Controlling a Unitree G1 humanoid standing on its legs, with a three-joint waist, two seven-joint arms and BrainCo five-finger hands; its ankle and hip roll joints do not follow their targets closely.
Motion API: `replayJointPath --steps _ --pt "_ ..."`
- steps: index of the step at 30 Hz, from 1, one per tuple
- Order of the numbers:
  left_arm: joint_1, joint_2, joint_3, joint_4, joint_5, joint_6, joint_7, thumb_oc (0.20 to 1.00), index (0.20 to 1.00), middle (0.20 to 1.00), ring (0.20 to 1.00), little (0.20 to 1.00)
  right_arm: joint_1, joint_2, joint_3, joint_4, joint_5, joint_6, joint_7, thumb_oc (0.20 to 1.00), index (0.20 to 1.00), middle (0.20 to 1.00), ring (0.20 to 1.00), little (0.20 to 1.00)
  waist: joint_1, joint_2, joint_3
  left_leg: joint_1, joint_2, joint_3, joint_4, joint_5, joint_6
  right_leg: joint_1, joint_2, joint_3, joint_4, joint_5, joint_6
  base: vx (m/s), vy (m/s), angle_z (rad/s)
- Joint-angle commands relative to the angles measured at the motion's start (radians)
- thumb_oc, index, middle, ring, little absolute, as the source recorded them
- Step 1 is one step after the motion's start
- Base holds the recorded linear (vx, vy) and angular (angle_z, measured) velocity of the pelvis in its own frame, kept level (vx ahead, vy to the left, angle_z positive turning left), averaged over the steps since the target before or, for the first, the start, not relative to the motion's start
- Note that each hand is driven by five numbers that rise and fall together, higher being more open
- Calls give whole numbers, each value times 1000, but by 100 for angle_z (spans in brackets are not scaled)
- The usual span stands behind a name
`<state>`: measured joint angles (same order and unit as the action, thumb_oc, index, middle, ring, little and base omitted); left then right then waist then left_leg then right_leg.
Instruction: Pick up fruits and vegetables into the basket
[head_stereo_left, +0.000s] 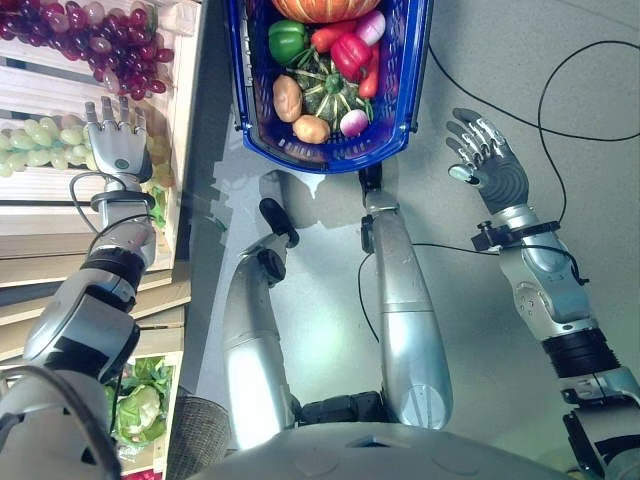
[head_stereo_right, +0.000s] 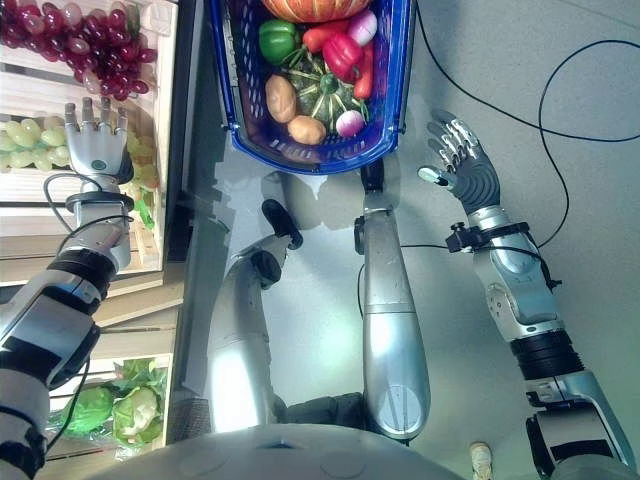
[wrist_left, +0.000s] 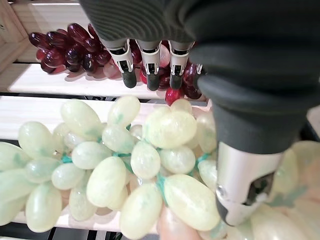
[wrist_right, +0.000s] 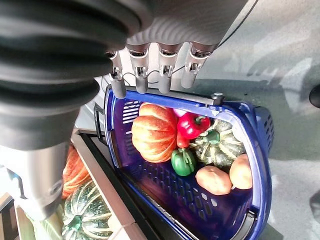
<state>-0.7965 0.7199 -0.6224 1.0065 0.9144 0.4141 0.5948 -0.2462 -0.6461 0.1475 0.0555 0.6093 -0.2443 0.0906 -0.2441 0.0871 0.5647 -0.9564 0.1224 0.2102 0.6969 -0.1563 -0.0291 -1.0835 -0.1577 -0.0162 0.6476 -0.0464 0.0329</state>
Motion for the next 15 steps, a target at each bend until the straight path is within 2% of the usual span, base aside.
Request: replayJointPath --steps 1,3,8,15 --pt "46 65 1 57 -9 61 -44 1000 1000 1000 1000 1000 14 9 16 -86 42 -65 -6 1000 1000 1000 1000 1000 4 -40 -45 -55 -27 -24 15 -53 -11 -18 40 19 22 -59 63 0 0 0" --pt "44 64 -5 74 -33 70 -61 1000 1000 1000 1000 1000 11 8 17 -82 50 -69 -4 1000 1000 1000 1000 1000 3 -41 -45 -60 -26 -25 18 -55 -11 -23 39 18 24 -60 62 0 0 0" --pt "34 41 -38 166 -82 146 -192 1000 1000 1000 1000 1000 -15 8 28 -71 62 -64 0 1000 1000 1000 1000 1000 -4 -43 -45 -77 -25 -24 27 -58 -13 -43 39 23 23 -56 59 -6 21 -1" --pt "14 23 -54 249 -118 184 -252 1000 1000 1000 1000 1000 -41 1 49 -61 77 -63 -3 1000 1000 1000 1000 1000 -9 -52 -45 -97 -24 -24 30 -57 -13 -62 40 22 20 -49 56 0 0 0"
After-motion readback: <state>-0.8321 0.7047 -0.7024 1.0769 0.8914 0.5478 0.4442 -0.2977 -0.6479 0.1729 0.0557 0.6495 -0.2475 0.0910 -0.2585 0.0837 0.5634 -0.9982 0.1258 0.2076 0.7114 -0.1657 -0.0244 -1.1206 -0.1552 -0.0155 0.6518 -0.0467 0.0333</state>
